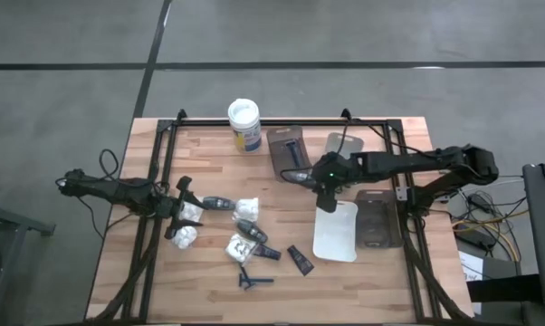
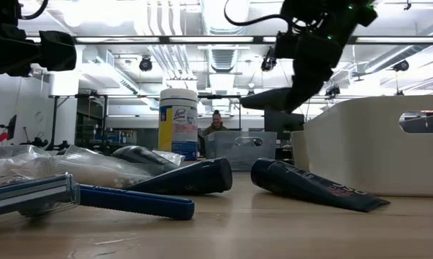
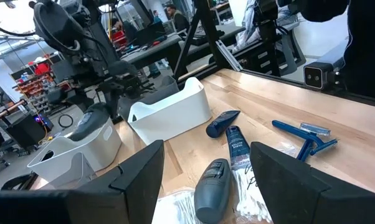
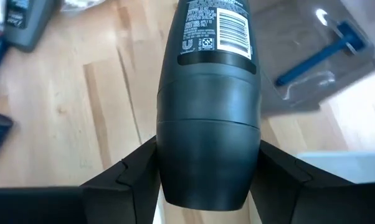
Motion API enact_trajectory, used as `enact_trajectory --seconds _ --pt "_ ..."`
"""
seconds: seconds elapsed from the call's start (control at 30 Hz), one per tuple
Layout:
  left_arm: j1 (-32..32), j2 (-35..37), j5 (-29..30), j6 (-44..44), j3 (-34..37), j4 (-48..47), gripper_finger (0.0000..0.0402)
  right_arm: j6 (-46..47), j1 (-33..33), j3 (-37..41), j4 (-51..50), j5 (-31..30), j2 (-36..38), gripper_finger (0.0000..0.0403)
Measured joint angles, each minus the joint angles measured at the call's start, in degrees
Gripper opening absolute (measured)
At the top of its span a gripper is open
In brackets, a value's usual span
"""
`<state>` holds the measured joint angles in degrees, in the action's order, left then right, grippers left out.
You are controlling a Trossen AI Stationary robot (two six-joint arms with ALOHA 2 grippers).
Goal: Pick & Place Travel size toiletries
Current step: Put the gray deodorant into the gray bin
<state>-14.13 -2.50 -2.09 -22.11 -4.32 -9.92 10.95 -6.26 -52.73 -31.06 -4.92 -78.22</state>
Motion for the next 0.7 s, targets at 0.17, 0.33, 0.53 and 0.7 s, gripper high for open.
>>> enact_trajectory --seconds 0.17,0.33,0.53,0.7 --pt "0.0 0.0 0.0 0.0 0.0 0.0 0.0243 5.7 0.0 3.8 0.3 -1.5 3.5 0.019" --pt "0.0 0.0 0.0 0.0 0.0 0.0 0.0243 11.2 0.0 6.3 0.0 -1.6 7.1 0.0193" --pt "0.0 0.0 0.0 0.0 0.0 0.0 0.0243 16.1 -1.3 7.5 -2.0 -1.7 9.9 0.019" --pt "0.0 0.0 0.0 0.0 0.0 0.0 0.0243 19.4 -5.0 7.5 -4.7 -2.9 11.5 0.0193"
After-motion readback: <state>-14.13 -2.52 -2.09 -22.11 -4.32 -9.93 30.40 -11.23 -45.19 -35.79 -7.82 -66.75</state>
